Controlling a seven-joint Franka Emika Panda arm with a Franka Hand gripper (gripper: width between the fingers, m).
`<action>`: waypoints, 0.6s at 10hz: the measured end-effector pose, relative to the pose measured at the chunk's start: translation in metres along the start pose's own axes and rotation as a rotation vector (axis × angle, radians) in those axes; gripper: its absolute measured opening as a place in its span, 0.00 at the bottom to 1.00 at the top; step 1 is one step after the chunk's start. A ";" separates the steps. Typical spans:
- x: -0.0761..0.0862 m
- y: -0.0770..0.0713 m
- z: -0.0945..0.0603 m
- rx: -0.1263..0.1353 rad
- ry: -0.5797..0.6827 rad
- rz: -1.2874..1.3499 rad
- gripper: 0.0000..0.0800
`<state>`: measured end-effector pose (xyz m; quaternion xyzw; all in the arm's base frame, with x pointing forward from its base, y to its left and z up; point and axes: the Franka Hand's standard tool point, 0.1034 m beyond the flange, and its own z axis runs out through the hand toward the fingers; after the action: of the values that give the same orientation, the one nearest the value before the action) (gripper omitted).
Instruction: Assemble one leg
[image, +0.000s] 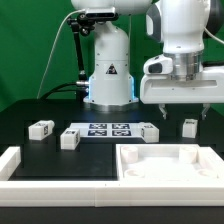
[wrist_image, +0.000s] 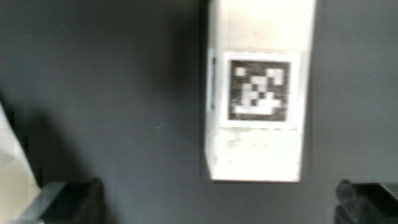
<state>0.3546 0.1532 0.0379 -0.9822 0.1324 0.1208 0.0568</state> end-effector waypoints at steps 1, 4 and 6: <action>0.002 -0.003 0.001 0.005 -0.043 0.011 0.81; -0.009 -0.012 0.006 -0.002 -0.258 -0.003 0.81; -0.012 -0.014 0.011 -0.005 -0.445 -0.002 0.81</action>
Offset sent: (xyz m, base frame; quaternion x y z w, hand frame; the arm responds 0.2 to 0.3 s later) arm -0.0105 0.0265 0.0032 0.0261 -0.1501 0.0068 0.9883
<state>0.3446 0.1712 0.0312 -0.9315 0.1153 0.3350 0.0824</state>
